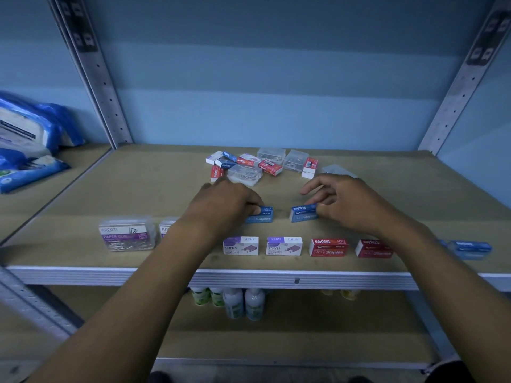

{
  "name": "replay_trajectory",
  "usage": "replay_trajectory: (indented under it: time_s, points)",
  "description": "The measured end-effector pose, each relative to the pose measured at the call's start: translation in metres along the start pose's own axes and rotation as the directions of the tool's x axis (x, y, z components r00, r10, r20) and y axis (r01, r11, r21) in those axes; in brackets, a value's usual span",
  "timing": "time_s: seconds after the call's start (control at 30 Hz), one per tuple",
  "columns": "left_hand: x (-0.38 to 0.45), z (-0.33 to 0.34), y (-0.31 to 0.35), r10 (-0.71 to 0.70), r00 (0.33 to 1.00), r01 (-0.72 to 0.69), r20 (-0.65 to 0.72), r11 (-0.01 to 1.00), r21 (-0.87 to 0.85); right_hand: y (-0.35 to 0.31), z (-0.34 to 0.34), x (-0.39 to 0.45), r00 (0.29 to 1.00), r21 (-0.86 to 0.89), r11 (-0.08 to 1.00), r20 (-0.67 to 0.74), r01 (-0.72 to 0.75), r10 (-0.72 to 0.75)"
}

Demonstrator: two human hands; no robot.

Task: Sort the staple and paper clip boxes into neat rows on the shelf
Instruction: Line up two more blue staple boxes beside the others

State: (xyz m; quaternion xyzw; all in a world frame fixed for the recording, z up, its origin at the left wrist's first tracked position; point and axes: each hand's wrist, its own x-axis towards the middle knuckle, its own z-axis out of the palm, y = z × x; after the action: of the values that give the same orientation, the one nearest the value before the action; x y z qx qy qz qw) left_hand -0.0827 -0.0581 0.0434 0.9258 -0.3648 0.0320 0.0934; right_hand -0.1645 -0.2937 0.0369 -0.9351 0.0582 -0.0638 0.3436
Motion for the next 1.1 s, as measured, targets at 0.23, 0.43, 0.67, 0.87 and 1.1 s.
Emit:
replay_trajectory:
  time_s: [0.23,0.43,0.67,0.87,1.1]
  points:
    - [0.003,0.002,-0.003,-0.013,1.0,0.013,0.004,1.0,-0.019,0.002,0.0,0.0,1.0,0.0,1.0,-0.001,0.016,-0.016]
    - [0.001,0.002,-0.003,-0.01,1.0,0.01,-0.004,1.0,-0.011,0.002,-0.001,-0.002,0.998,-0.034,0.998,0.024,0.059,-0.058]
    - [-0.002,0.001,-0.003,-0.047,0.995,0.032,-0.089,0.986,-0.163,-0.003,-0.003,-0.005,0.993,-0.135,0.984,0.004,0.115,-0.115]
    - [-0.002,-0.001,0.004,-0.047,0.998,0.038,-0.045,0.982,-0.184,-0.003,0.002,-0.003,0.992,-0.193,0.973,0.014,0.127,-0.127]
    - [0.009,0.003,0.017,-0.017,1.0,0.013,-0.02,0.979,-0.205,0.002,-0.007,-0.008,0.993,-0.223,0.969,-0.028,0.106,-0.115]
